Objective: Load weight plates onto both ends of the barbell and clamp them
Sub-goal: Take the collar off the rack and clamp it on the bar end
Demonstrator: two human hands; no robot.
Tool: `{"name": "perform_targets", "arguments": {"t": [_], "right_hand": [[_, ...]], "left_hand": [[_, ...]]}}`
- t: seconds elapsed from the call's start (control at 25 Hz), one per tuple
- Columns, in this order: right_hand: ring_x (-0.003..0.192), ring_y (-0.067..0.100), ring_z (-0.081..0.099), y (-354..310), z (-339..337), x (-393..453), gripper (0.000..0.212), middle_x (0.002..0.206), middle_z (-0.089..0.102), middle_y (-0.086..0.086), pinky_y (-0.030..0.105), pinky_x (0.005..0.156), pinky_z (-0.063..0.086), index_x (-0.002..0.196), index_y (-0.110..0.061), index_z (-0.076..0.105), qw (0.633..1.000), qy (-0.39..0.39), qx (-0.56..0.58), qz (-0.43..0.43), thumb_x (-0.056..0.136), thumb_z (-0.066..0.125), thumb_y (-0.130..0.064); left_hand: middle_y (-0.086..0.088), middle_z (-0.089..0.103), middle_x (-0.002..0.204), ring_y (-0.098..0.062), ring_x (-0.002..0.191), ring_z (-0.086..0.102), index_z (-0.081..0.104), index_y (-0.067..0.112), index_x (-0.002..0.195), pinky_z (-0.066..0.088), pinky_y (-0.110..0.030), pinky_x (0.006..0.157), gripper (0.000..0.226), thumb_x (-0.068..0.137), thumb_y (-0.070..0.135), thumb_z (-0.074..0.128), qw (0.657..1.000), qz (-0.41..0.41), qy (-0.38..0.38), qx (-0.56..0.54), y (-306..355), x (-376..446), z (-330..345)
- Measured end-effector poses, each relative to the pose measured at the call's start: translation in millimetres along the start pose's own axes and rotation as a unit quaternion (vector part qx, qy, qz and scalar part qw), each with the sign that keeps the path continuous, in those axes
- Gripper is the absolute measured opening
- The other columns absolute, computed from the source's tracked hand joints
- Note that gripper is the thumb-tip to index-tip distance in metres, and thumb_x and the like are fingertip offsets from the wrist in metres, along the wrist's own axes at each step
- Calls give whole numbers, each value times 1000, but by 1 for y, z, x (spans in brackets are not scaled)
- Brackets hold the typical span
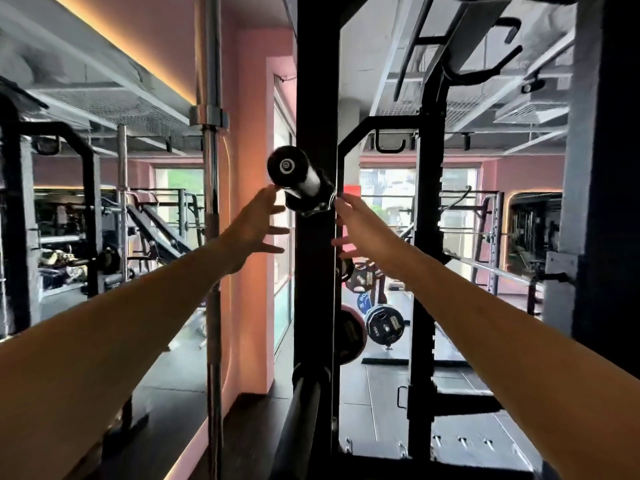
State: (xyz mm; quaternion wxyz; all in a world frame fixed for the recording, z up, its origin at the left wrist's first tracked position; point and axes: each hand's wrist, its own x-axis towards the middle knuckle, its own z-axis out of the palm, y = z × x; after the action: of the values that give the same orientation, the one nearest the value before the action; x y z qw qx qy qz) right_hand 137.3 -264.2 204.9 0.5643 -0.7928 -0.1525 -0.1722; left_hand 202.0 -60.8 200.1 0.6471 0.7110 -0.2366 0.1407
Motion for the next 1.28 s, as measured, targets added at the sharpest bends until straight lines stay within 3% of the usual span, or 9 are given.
{"name": "perform_targets", "arguments": {"t": [0.2,0.36,0.6,0.76,0.84,0.96,1.04,1.16,1.28], "right_hand": [[117,33,60,-7,12,28,46,119,48,-2,47,95,55,153,-32,32,997,-2,80,-24,108,35,-41],[116,30,64,-11,19,21,39,126,59,2,45,101,53,146,-26,44,991,30,107,-69,109,35,-32],[120,29,63,-42,30,-33,35,134,63,6,47,107,49,136,-26,57,978,110,107,-140,107,39,-18],[112,26,68,-69,41,-98,31,123,65,1,29,84,57,131,-27,56,970,115,133,-165,103,46,-15],[107,25,70,-74,47,-132,27,113,67,-5,27,80,54,125,-31,53,970,117,142,-157,100,52,-19],[105,25,71,-68,51,-184,27,110,68,-1,44,96,55,123,-29,52,977,141,122,-103,97,59,-25],[92,23,75,-60,48,-220,22,101,70,-1,46,89,58,116,-31,53,981,155,101,-64,96,61,-27],[70,12,77,-52,26,-269,14,93,70,2,31,66,59,104,-29,51,979,163,115,-40,97,62,-23],[72,22,77,-47,-10,-306,16,103,68,10,35,67,64,104,-19,48,977,187,105,-4,98,63,-22]], "left_hand": [[17,62,125,-20,96,75,58,58,119,61,-38,64,36,95,70,35,999,38,-16,-2,-2,8,3],[10,56,139,-18,102,73,45,38,147,62,-38,70,58,100,67,26,998,54,0,9,9,-6,2],[5,47,151,-22,118,65,35,41,152,62,-39,77,54,104,57,15,995,95,6,-11,44,-77,7],[8,48,148,-19,115,65,34,44,151,62,-35,73,47,107,51,19,991,130,0,-30,78,-140,7],[10,48,150,-16,115,66,35,45,150,61,-32,73,45,107,50,24,989,147,-8,-30,84,-173,5],[12,50,149,-14,119,65,39,50,146,60,-27,71,40,107,46,35,989,143,-31,-19,76,-225,13],[7,51,147,-14,122,62,41,52,145,59,-23,69,42,105,39,46,990,131,-49,-15,70,-256,25],[2,51,149,-10,120,62,41,49,144,60,-26,77,51,102,24,57,986,150,-74,-11,69,-288,55],[13,63,132,-5,114,64,45,42,145,59,-30,89,53,100,17,61,984,150,-90,-31,75,-306,99]]}}
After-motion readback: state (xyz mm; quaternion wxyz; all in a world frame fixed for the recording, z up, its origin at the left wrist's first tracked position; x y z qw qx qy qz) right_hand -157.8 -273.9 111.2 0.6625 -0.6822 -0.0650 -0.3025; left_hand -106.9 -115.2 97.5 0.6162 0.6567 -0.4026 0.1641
